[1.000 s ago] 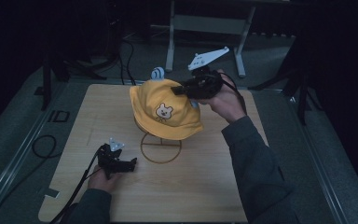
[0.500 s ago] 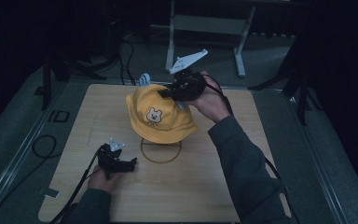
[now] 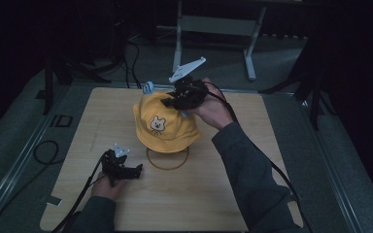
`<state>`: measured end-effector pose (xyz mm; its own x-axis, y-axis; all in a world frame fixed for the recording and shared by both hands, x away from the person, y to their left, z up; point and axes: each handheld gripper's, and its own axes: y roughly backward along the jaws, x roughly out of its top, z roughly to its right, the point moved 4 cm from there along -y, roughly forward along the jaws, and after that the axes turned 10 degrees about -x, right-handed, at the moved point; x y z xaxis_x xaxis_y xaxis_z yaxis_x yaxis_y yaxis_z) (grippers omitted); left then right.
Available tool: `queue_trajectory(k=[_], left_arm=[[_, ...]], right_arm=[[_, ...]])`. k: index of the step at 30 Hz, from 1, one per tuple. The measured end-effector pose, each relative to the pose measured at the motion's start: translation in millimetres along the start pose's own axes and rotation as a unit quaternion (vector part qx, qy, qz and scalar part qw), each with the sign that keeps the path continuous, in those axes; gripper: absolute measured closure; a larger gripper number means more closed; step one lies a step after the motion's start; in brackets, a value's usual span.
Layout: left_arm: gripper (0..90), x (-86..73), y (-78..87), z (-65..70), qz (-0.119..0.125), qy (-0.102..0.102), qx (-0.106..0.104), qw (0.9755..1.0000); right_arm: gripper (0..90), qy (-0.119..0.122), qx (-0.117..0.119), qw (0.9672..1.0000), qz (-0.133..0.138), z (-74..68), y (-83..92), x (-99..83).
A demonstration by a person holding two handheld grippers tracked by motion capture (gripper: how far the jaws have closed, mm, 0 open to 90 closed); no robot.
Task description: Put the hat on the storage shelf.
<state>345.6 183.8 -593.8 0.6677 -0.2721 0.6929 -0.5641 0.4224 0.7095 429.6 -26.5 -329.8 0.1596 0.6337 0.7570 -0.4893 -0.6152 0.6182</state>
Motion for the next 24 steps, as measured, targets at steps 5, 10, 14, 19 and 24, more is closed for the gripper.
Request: queue_trajectory(k=[5,10,14,19,24], left_arm=[[1.9,0.0,-0.2,0.2,0.001,0.001,0.000,1.0000],[2.0,0.1,-0.1,0.0,0.001,0.000,0.000,1.0000],[1.9,0.1,-0.1,0.0,0.001,0.000,0.000,1.0000],[1.9,0.0,0.0,-0.1,0.000,-0.001,0.000,1.0000],[1.9,0.1,-0.1,0.0,0.001,0.000,0.000,1.0000]], right_arm=[[53.9,-0.014,0.000,0.9999,-0.001,1.2,3.6,-1.4],[42.7,-0.026,-0.009,0.9996,0.008,5.4,14.1,-0.5],[38.1,-0.033,-0.019,0.9992,0.008,7.7,20.5,-0.7],[33.0,-0.048,-0.043,0.9979,0.007,17.1,31.4,-2.5],[32.6,-0.053,-0.047,0.9974,0.012,21.1,35.5,-4.6]])
